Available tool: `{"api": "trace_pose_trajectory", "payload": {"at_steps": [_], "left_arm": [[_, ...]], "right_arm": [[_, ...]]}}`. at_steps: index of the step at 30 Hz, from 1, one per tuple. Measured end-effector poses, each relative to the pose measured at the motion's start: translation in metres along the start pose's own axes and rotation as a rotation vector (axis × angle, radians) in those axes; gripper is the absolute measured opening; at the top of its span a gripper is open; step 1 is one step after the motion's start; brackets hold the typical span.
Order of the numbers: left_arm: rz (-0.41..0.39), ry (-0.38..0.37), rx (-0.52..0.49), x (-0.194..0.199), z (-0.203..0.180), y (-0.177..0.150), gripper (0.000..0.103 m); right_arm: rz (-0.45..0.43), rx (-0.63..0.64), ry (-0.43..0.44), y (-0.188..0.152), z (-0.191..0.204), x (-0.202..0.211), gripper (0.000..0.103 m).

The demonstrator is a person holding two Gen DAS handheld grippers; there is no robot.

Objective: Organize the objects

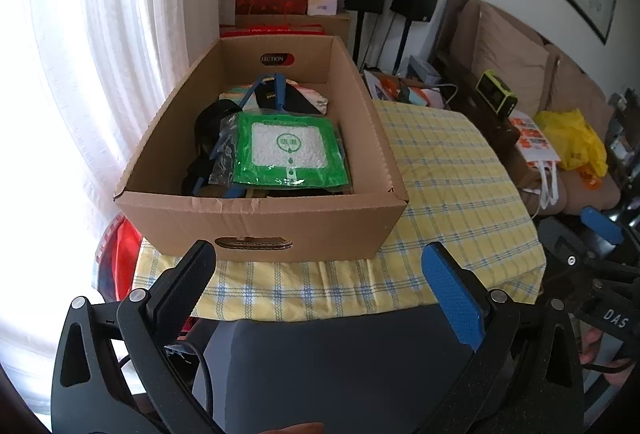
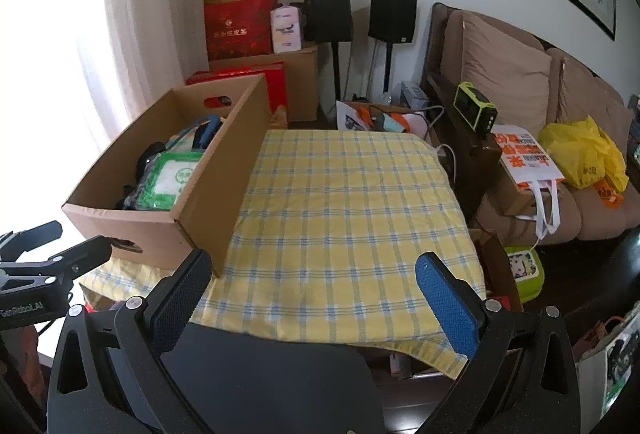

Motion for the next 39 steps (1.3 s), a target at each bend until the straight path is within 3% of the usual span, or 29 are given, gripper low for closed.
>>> {"api": "trace_pose_trajectory", "payload": {"at_steps": [39], "left_arm": [[-0.021, 0.005, -0.023, 0.0059, -0.008, 0.0011, 0.103]], "right_arm": [[0.013, 0.004, -0.02, -0.0005, -0.0008, -0.0017, 0.103]]}}
Point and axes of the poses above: each gripper's, at about its wrist camera, not at the fingertips, and x roughly against the way its jaws point, z to its left, y to its top, the point moved 6 cm from there along -x, roughly the way its jaws point, and after that the axes turned 7 degrees about z, right-handed, at the moved point
